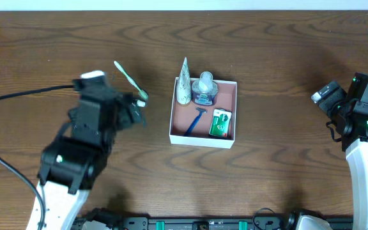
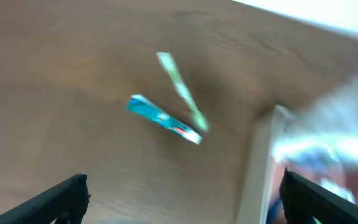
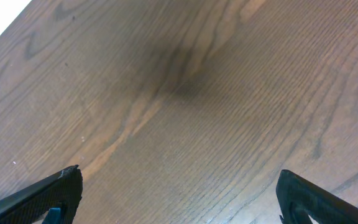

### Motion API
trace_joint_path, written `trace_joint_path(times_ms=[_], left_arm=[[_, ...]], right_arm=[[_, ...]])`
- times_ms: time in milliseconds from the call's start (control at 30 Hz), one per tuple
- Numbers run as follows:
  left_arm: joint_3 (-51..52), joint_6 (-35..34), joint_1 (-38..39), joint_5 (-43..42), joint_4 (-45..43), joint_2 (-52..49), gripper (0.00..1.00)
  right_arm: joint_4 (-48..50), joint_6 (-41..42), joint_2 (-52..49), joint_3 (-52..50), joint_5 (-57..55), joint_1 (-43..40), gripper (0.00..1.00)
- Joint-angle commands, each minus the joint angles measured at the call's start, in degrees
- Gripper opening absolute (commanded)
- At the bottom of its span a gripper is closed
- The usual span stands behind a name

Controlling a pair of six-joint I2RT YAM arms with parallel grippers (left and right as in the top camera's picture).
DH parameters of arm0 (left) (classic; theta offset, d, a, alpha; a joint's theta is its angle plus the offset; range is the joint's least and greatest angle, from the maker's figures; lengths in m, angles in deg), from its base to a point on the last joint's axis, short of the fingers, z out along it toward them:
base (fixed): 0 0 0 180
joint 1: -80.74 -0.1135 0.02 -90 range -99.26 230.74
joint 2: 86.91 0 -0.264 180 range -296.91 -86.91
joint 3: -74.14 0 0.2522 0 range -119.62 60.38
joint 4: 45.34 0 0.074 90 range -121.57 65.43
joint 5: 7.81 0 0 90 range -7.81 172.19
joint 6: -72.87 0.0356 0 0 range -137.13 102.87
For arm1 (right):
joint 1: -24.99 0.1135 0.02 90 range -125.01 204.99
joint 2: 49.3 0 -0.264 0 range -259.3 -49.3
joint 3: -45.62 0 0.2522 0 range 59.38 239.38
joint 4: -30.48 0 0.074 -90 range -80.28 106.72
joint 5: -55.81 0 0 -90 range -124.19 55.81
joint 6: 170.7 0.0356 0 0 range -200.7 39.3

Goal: Pack container
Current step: 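Move the left gripper back to the Colgate toothpaste tube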

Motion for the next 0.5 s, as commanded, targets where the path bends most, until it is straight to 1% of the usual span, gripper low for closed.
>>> trace_joint_path(times_ms=[0, 33, 67, 133, 267, 400, 467], left_arm=[[0.5, -20.5, -3.9, 4.3, -0.2, -5.1, 0.98], [0.5, -23.6, -4.3, 3.9, -0.2, -7.1, 0.98], [0.5, -24.6, -4.3, 3.2, -0.2, -8.5, 0.98], [0.5, -24.6, -4.3, 1.2, -0.2, -11.6, 0.98], [0.5, -24.6, -4.3, 0.8, 0.1, -15.8, 0.98], [0.5, -24.6, -4.3, 0.5, -5.6, -21.1, 0.98], [0.5, -25.2, -4.7, -1.0, -8.7, -23.6, 0.98]], right_arm=[[0.0, 0.7, 0.1, 0.6, 0.0, -0.3, 0.99], [-0.1, 0.7, 0.1, 0.6, 0.0, -0.3, 0.99], [0.0, 0.7, 0.1, 0.6, 0.0, -0.3, 0.99], [-0.1, 0.7, 0.1, 0.6, 0.0, -0.3, 0.99], [-0.1, 0.7, 0.1, 0.6, 0.0, -0.3, 0.99], [0.0, 0.7, 0.1, 0.6, 0.0, -0.3, 0.99], [0.0, 0.7, 0.1, 0.6, 0.0, -0.3, 0.99]])
